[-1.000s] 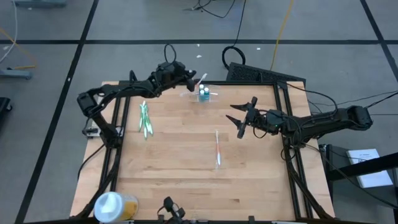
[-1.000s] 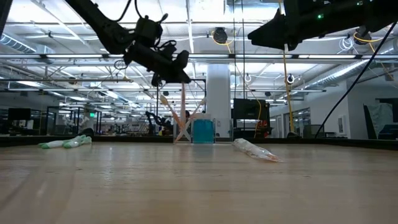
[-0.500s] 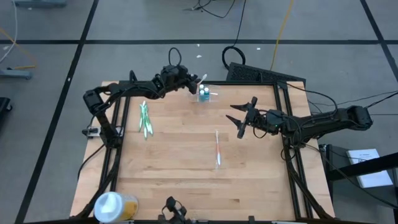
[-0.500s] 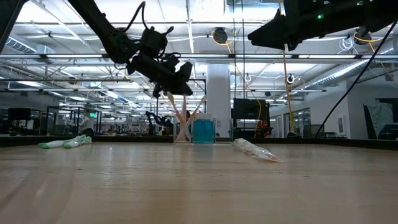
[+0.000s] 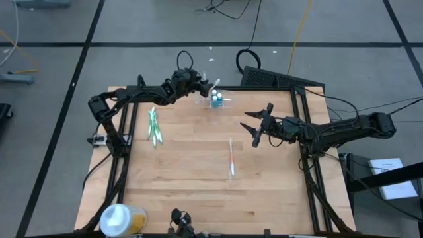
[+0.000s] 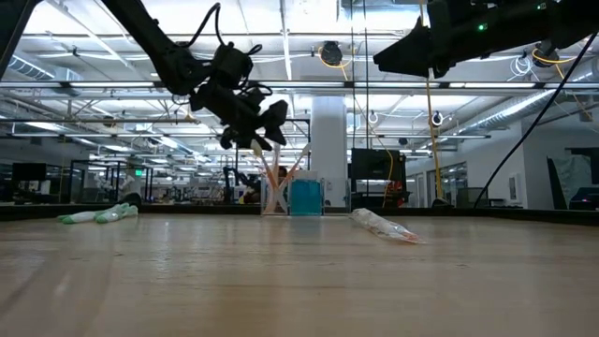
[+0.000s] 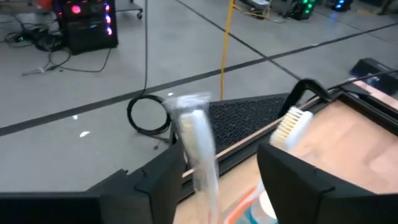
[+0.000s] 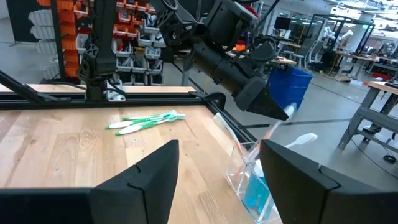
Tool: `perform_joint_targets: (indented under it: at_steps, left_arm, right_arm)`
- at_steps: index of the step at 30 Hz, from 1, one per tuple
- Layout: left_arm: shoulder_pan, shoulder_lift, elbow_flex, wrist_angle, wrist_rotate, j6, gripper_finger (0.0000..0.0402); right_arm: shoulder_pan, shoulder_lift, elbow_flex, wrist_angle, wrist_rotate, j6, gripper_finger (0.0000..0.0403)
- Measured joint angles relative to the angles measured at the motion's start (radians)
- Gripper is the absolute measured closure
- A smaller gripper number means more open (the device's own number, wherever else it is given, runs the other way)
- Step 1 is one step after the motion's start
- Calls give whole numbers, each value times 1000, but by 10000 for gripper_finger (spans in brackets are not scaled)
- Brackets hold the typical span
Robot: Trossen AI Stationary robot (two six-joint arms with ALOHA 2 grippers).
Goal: Pick & Place toothbrushing station
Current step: Put the orange toothbrush into the transparent organizer
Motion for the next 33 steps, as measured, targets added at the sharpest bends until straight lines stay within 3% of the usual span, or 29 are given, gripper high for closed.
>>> perform_joint_targets:
  at_steps: [11, 14, 19, 27, 33]
  left_arm:
    - [-24, -114, -1, -1, 25, 85, 161]
    - [-46, -166, -1, -7, 30, 85, 161]
    - [-98, -251, -1, 3, 130, 84, 160]
    - [-197, -288, 0, 1, 153, 151, 160]
    - [-228, -288, 0, -8, 111, 156, 160]
  right_arm:
    - [0, 0, 0, -36, -18, 58, 189]
    - [0, 11, 0, -34, -112, 121, 190]
    - [2, 119, 5, -47, -302, 244, 190]
    - [0, 431, 285, -550, -210, 465, 177]
    - [0, 619, 479, -741, -208, 569, 177]
